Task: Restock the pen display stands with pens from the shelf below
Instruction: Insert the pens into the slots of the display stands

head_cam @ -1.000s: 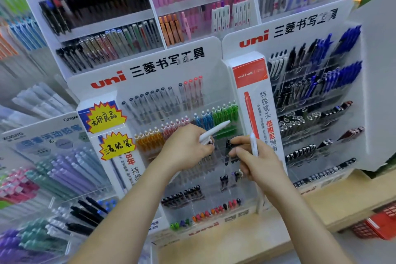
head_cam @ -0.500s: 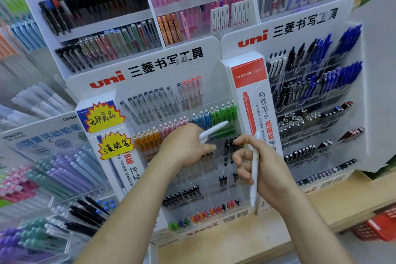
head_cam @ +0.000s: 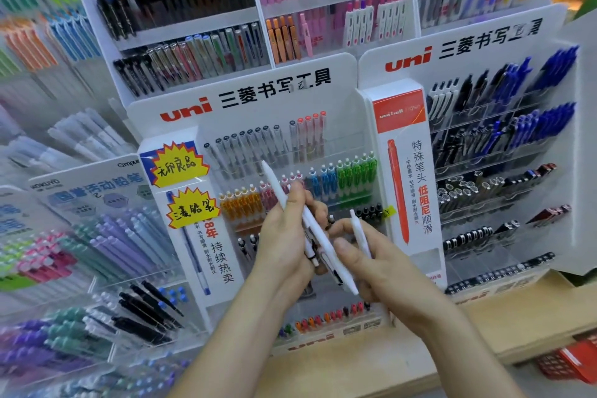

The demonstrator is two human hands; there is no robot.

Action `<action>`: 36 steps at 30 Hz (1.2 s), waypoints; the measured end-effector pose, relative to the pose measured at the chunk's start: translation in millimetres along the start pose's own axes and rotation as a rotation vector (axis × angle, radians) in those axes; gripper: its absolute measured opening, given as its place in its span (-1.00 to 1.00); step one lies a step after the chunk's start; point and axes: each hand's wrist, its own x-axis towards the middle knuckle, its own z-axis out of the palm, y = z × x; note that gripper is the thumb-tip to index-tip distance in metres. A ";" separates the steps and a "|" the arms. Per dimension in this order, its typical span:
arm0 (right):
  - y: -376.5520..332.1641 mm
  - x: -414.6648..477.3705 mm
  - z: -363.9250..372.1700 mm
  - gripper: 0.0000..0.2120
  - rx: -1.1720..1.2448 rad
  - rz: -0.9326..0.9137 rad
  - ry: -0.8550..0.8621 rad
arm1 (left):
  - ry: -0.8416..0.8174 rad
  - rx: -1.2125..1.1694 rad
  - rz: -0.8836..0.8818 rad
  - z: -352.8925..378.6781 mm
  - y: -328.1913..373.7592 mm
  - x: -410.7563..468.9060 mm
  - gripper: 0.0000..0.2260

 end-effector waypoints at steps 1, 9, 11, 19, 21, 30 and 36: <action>0.6 0.2 -1.3 -0.65 0.038 0.013 -0.006 | 0.022 -0.043 0.006 -0.5 1.7 -0.7 -0.73; 6.6 3.4 -1.3 -0.79 0.128 -0.005 -0.056 | 0.083 -0.185 0.044 -1.4 15.7 -3.2 -0.72; 4.9 1.7 -6.0 -0.84 0.101 0.003 -0.080 | 0.075 -0.280 0.087 -3.8 26.9 -3.0 -0.71; -5.4 -8.4 -32.9 -0.79 -0.047 0.022 0.182 | 0.212 0.793 0.408 -41.0 49.2 -13.3 -0.83; -9.6 -6.5 -34.6 -0.81 -0.050 -0.010 0.203 | 0.063 0.977 0.330 -43.0 36.2 -18.6 -0.94; -27.4 8.1 -39.7 -0.85 0.112 -0.189 0.344 | 0.077 0.883 0.183 -37.9 6.2 -10.3 -0.89; -47.4 17.7 -50.7 -0.85 -0.340 -0.451 0.552 | 0.237 1.236 0.472 -43.9 -1.5 1.7 -0.94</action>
